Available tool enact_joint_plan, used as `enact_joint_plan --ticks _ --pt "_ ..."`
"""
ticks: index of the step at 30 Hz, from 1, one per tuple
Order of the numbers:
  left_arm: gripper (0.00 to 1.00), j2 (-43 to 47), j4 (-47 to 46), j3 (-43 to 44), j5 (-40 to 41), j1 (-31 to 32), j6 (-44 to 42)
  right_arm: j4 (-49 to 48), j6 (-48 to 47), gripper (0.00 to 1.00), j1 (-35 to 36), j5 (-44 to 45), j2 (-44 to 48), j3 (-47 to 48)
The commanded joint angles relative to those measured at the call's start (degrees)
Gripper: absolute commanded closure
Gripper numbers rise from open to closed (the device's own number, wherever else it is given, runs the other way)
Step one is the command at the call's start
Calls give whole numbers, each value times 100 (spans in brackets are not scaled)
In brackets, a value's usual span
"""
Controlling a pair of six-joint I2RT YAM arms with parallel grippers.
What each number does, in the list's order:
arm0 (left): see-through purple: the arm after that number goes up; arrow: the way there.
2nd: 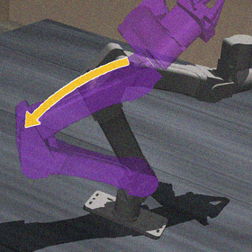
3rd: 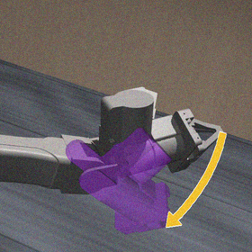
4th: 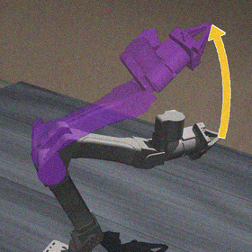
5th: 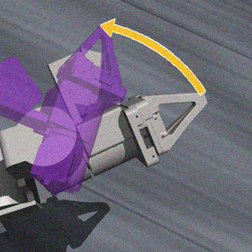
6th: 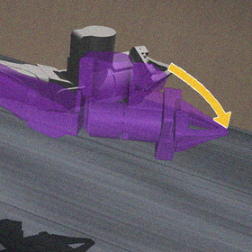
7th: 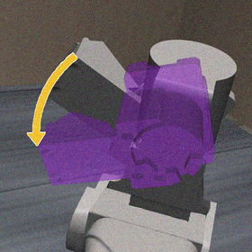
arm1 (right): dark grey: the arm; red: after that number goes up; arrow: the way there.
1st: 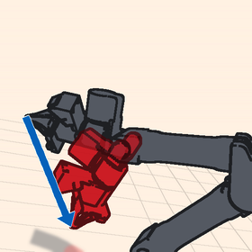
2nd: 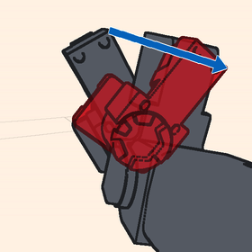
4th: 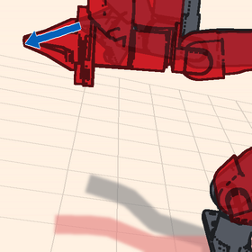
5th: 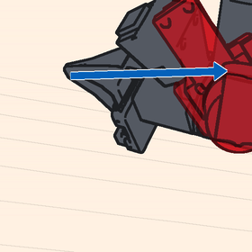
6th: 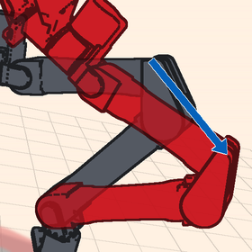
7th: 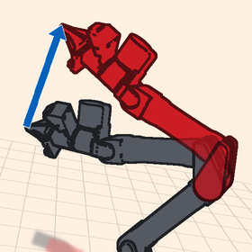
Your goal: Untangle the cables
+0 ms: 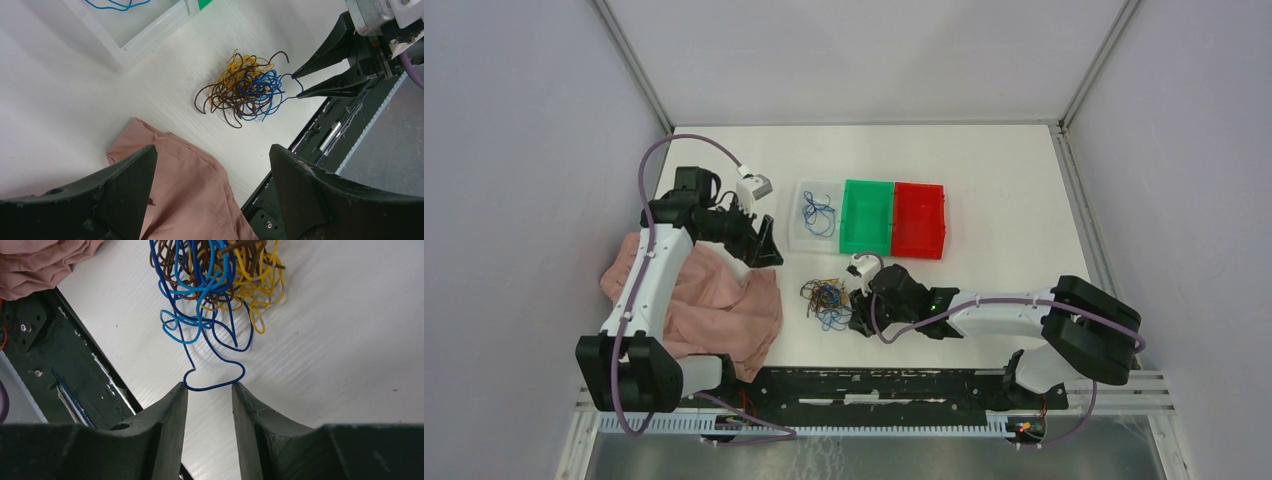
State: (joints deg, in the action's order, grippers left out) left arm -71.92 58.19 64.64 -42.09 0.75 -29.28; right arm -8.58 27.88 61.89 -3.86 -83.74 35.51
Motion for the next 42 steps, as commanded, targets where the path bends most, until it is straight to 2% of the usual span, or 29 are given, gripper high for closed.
enact_joint_plan --ticks 1,7,11,14,17,18,21,22,24,28,34,42 --pt "10 191 -128 72 52 102 -95 -384 -315 63 59 64 -39 255" --pt "11 129 -34 234 90 148 -102 -399 -624 81 126 -325 -37 290" --pt "11 93 -26 285 65 186 -53 -403 -753 94 185 -287 135 246" --pt "11 82 -26 303 69 218 -12 -247 -847 99 241 -177 310 277" --pt "11 99 -20 312 99 246 2 -10 -980 99 305 1 576 285" --pt "10 107 -20 319 103 254 -2 79 -1038 98 318 86 653 270" --pt "11 87 81 383 113 276 -40 500 -1492 62 390 419 824 270" --pt "10 84 98 397 121 276 -55 495 -1587 52 444 561 847 232" --pt "11 82 124 392 142 285 -73 368 -2088 40 523 463 730 205" --pt "10 91 173 347 166 284 -145 881 -3368 36 812 1019 230 542" --pt "10 82 180 266 220 284 -199 887 -5057 35 1017 1061 -126 674" --pt "10 99 175 132 198 283 -280 904 -5812 41 1090 1419 -475 984"
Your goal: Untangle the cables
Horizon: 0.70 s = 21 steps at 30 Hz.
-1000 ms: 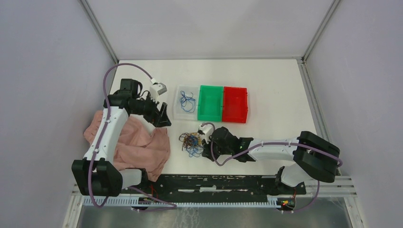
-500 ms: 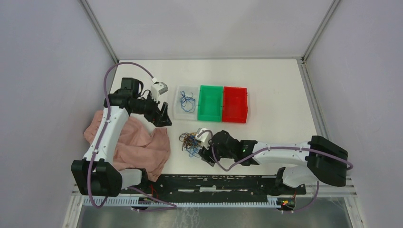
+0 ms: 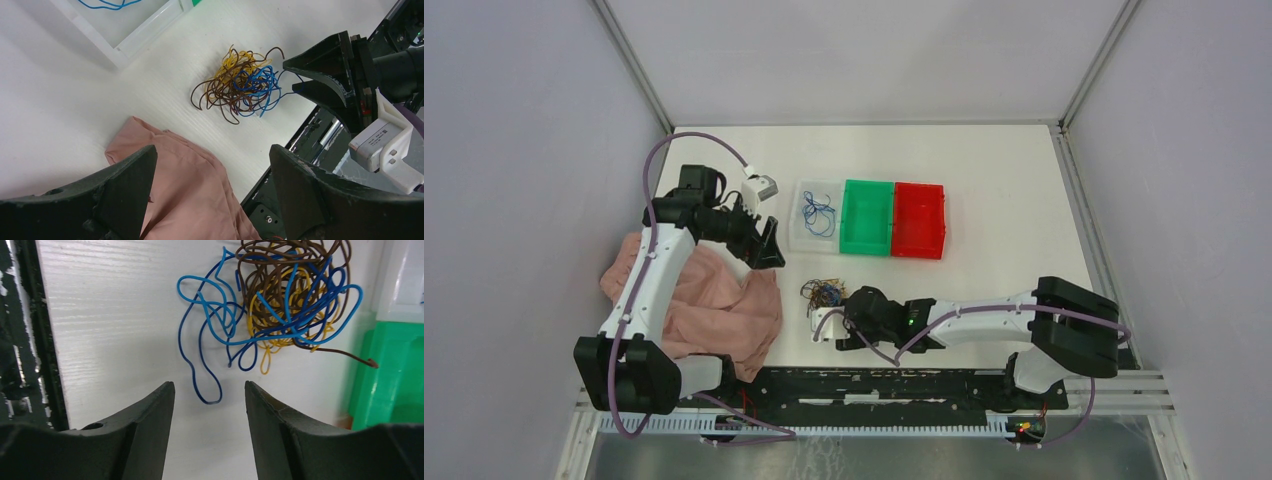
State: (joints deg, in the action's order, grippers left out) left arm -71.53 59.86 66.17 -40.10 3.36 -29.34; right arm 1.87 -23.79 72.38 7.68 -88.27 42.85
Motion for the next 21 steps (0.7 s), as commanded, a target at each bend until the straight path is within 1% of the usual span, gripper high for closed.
enact_joint_plan --ticks 1,2,6,9,12,13,17,21 --pt "10 55 6 -25 6 20 -282 -157 -671 42 45 223 -27 261" --pt "10 52 6 -18 11 24 -293 -140 -675 45 48 123 -61 290" --pt "10 42 8 25 14 25 -296 274 -624 70 41 -225 -242 519" --pt "10 80 5 15 44 25 -327 209 -498 87 57 -370 -207 431" --pt "10 178 -130 -100 74 25 -298 17 -305 97 55 -431 8 358" --pt "10 219 -189 -139 68 29 -289 -53 -204 99 52 -469 111 356" --pt "10 486 -229 -322 14 26 -490 -33 328 99 49 -674 547 573" --pt "5 1160 -237 -654 -399 23 -1128 -30 1418 99 -179 -754 967 974"
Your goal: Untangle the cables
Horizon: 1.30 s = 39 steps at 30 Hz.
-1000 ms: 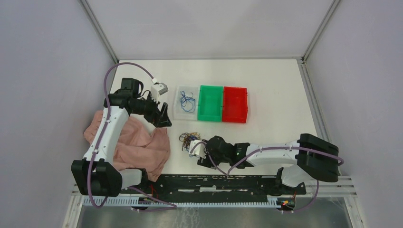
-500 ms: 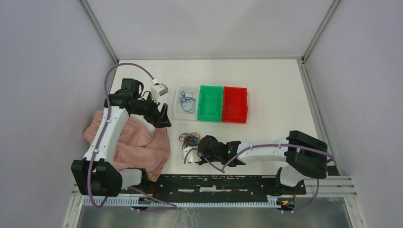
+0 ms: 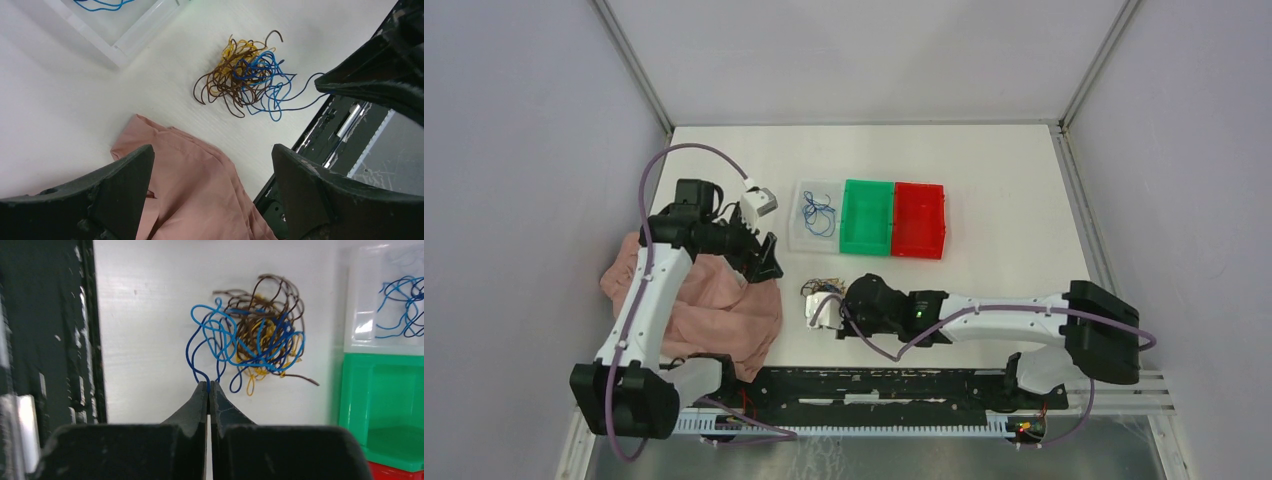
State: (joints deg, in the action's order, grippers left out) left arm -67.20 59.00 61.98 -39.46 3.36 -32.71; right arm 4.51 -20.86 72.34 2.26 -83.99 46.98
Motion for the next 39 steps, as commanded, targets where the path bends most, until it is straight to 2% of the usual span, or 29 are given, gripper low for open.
enact_joint_plan --ticks 1,6,9,13,19,24,30,34,39 --pt "3 1065 -192 -377 -617 20 -1003 -311 1470 99 -263 -248 622 637" --pt "1 2388 -250 -1043 -1294 18 -1749 -368 2513 99 -433 -289 850 869" --pt "1 2825 -263 -1211 -1704 33 -1893 -532 3098 100 -518 -380 868 976" --pt "1 2851 -641 -1341 -1977 40 -1717 -718 3406 100 -587 -760 855 1164" --pt "16 2884 -1390 -1467 -2283 108 -1559 -723 3636 100 -640 -1211 879 1518" --pt "22 3017 -1987 -1606 -2080 372 -1246 -585 3822 100 -650 -1389 765 1872" --pt "39 2860 -2261 -1669 -1896 730 -1006 -605 3971 100 -651 -1547 614 2081" --pt "63 2782 -2360 -1647 -1799 1020 -870 -614 3993 100 -651 -1535 612 2139" --pt "81 2859 -2825 -1636 -1529 1278 -418 -721 4062 100 -655 -1508 689 2132"
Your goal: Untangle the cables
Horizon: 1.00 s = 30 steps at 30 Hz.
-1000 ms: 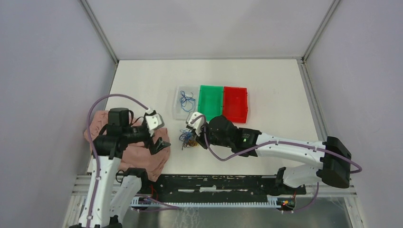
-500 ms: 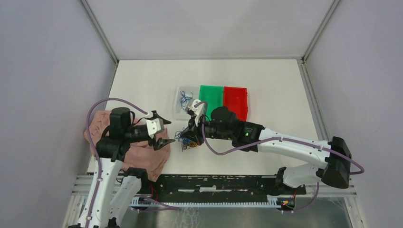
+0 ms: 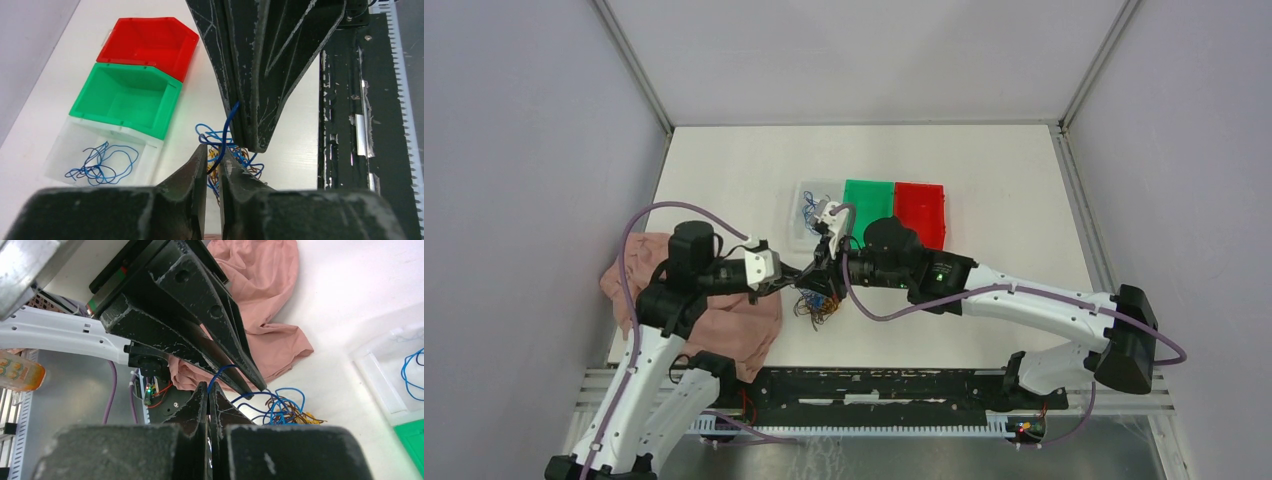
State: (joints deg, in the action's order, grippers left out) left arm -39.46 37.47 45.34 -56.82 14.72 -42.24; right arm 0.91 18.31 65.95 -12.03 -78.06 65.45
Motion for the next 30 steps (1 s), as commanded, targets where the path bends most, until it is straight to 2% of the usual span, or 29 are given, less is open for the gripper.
enact_joint_plan --ticks 1,3,7,9,13,19,23,30 --pt "84 125 -800 21 291 145 635 -433 164 99 -27 -27 149 242" --pt "89 249 -1010 37 359 145 836 -690 249 90 -74 59 289 22" --pt "97 296 -1255 262 328 144 1320 -1291 561 60 -281 318 695 -647" --pt "97 229 -1261 453 267 150 1576 -1451 699 50 -430 432 944 -913" --pt "97 113 -1262 798 126 145 1902 -1615 793 39 -603 749 1469 -1412" --pt "97 -157 -1475 1317 53 145 2568 -2243 632 34 -615 607 1532 -1776" --pt "97 -277 -1524 1539 39 156 2820 -2548 573 30 -559 282 1145 -1505" --pt "97 -424 -1524 1851 18 154 2937 -2583 348 32 -390 339 402 -993"
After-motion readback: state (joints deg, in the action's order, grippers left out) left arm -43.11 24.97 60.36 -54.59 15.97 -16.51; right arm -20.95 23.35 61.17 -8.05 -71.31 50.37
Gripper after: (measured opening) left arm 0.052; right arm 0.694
